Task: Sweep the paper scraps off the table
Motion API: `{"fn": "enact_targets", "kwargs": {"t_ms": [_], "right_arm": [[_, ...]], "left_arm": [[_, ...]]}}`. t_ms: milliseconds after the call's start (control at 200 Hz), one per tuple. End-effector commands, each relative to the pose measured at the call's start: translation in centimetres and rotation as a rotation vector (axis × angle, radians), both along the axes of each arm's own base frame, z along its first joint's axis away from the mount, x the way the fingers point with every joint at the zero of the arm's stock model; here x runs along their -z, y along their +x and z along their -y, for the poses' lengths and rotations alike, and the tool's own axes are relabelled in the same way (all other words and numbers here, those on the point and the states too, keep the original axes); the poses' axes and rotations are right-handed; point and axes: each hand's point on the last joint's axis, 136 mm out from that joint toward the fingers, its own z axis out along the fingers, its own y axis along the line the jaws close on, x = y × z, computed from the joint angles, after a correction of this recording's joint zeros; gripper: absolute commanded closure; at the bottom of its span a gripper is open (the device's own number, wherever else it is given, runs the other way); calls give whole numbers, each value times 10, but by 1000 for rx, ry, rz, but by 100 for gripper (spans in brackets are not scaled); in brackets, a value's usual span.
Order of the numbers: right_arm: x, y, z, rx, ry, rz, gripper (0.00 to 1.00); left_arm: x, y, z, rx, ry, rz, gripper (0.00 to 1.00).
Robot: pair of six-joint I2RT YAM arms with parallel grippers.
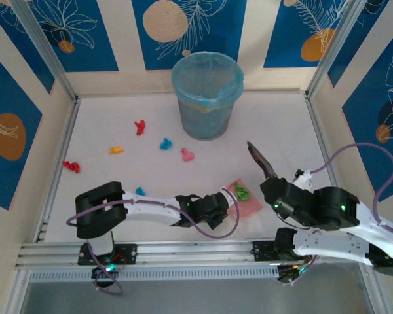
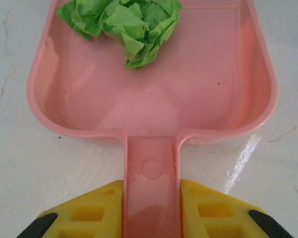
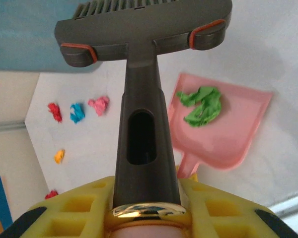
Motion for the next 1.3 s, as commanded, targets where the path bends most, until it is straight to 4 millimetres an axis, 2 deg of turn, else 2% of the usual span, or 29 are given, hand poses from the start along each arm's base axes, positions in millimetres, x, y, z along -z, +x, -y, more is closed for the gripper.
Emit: {"fn": "enact_targets", "kwargs": {"t_ms": [0,165,290,345,395,555,660,810,870,950,1005,1145,1295], "right_arm": [[-7,13,33,36,-145,136,100],[-17,26,43,-41,-346,251,100],[-13,39,52,-28,-518,274,100],[-8,46,50,-36,-575,270,100],[-4,56,41,-71,-606,277,100],[25,93,21,-129,-595,234,100],[55,107,25,-63,-536,166,100],[85,131,4,-157,-579,266,100],[101,133,5,-160,-600,280,100],[110,134,7,-144,-551,276,100],[108,136,2,-170,-538,301,100],[104,136,13,-122,-563,294,100],[103,135,20,-95,-556,319,100]], "left_arm": [[4,-2,-12,5,36,22,100],[-3,-2,-13,-3,-22,35,100],[-7,-2,-15,-6,-67,43,100],[-9,-2,-16,-10,-84,53,100],[-11,-1,-18,-14,-98,63,100],[-19,1,-22,-20,-147,95,100],[-25,4,-29,-39,-170,125,100],[-31,10,-39,-64,-190,177,100],[-34,14,-44,-85,-195,201,100],[-38,18,-50,-108,-200,233,100],[-40,22,-53,-126,-194,252,100],[-47,23,-57,-150,-206,256,100],[-72,21,-58,-170,-254,223,100]]}}
